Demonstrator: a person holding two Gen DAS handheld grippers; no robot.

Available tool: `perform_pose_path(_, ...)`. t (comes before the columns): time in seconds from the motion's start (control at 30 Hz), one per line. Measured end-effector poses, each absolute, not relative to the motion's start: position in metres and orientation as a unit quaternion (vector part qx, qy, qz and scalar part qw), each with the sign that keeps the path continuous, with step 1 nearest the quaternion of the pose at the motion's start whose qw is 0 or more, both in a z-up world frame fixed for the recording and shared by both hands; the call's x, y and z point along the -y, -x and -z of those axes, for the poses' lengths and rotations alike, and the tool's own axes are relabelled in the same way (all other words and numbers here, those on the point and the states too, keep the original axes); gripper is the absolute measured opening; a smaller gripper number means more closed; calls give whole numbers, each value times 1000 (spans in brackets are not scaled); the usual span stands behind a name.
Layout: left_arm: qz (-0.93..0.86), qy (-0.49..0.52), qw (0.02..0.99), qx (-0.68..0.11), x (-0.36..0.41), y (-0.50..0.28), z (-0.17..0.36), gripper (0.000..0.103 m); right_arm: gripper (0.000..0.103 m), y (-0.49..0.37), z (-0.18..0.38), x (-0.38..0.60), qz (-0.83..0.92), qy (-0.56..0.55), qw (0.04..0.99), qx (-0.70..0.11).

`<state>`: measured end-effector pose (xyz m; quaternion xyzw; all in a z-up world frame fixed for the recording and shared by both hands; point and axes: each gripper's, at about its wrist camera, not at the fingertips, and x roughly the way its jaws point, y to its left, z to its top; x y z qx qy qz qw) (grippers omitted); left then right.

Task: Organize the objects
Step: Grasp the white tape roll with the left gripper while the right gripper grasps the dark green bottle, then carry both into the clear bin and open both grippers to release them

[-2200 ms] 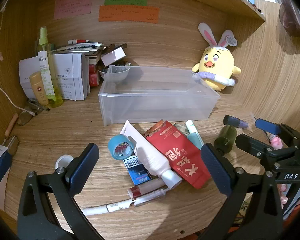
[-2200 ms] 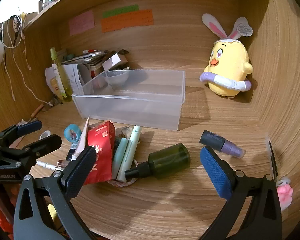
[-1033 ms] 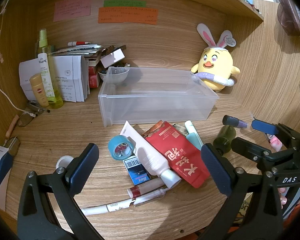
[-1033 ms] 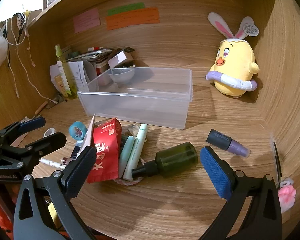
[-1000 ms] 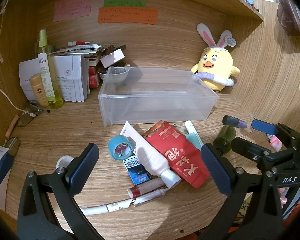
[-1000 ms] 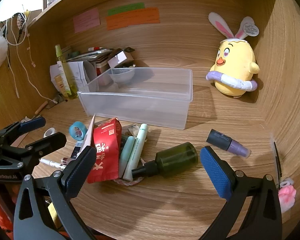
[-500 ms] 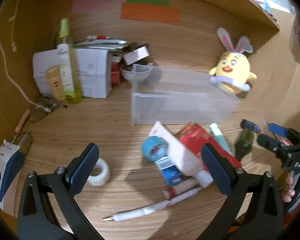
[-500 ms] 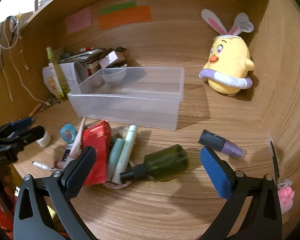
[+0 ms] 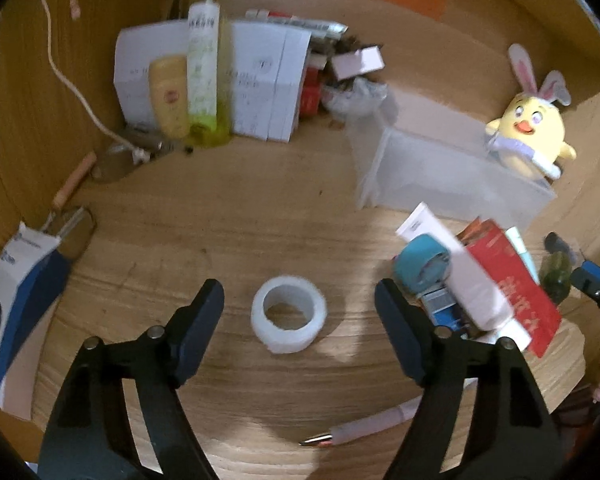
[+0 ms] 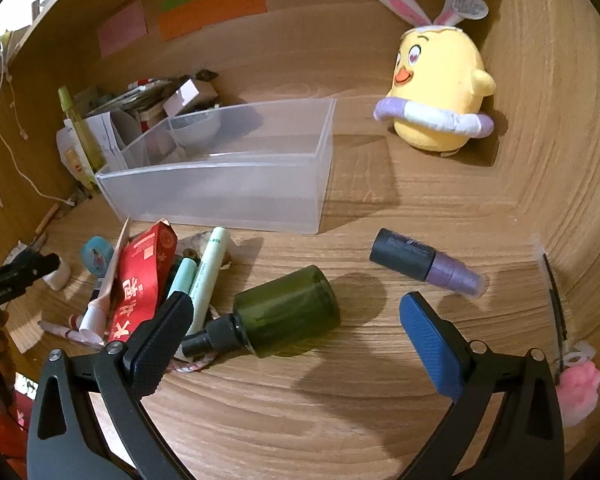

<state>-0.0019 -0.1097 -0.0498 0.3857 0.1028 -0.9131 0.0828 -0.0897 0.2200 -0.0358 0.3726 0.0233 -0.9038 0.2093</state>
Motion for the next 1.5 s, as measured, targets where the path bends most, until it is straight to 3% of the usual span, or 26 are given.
perform_pose_path(0.13,905,-400,83,-116,114,4,59,65,98,94,42,-218,900,-381,211,-20)
perform_pose_path(0.23,905,-400,86,-117,115,5,61,55,88,100,46,-218,896,-392,210,-9)
perform_pose_path(0.33,905,-400,82,-119,114,5,61,41,71,105,50,-219,892,-400,211,-2)
perform_pose_path(0.4,906,-399,82,-119,114,5,61,40,59,107,52,-219,889,-402,217,3)
perform_pose_path(1.5,954,-293,-4,-71,56,63,-42,39,59,133,-35,-192,927,-275,256,-17)
